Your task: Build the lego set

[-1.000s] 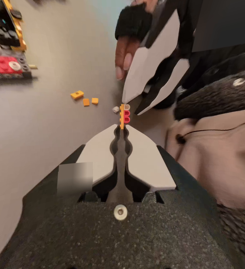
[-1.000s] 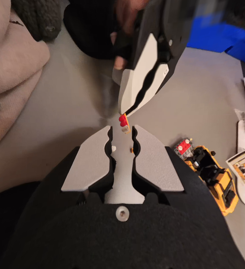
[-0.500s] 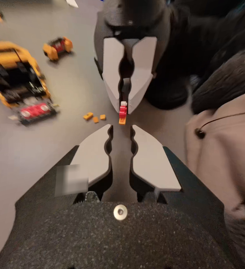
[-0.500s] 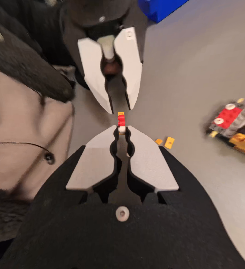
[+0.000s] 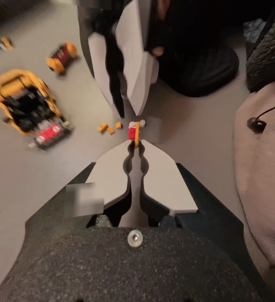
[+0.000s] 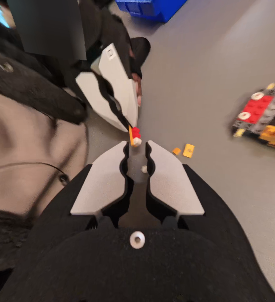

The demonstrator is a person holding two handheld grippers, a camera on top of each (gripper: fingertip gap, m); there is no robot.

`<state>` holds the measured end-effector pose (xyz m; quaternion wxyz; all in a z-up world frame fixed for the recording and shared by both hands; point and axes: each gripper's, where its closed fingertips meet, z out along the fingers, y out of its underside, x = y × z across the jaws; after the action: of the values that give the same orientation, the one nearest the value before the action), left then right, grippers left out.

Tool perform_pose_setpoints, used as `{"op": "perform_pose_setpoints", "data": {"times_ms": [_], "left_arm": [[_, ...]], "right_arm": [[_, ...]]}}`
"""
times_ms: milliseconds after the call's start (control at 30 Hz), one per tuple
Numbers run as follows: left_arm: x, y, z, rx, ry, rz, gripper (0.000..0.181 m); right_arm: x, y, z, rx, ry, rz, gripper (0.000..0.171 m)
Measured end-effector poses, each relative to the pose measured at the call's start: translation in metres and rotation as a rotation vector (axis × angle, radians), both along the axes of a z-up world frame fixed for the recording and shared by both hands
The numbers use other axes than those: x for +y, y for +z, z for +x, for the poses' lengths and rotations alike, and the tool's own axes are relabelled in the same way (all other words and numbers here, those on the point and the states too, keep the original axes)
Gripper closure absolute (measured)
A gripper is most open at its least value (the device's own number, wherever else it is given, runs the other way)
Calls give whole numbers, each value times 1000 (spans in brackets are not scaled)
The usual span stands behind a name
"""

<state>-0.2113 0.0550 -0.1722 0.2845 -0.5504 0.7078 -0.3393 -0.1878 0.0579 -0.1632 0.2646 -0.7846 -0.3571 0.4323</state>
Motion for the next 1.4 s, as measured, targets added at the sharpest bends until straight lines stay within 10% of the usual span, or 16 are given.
{"op": "perform_pose_setpoints", "data": {"times_ms": [300,867,1400], "left_arm": [[-7,-33,3,175,-115,-104,176],[5,-21,1,114,-98,-41,170],[25,-36,12,123,-8,66,157]], "right_arm": [[-14,-31,4,-411,101,346,148],[-16,-46,15,-595,65,269,163],[8,-45,-3,-565,715,401,164]]}}
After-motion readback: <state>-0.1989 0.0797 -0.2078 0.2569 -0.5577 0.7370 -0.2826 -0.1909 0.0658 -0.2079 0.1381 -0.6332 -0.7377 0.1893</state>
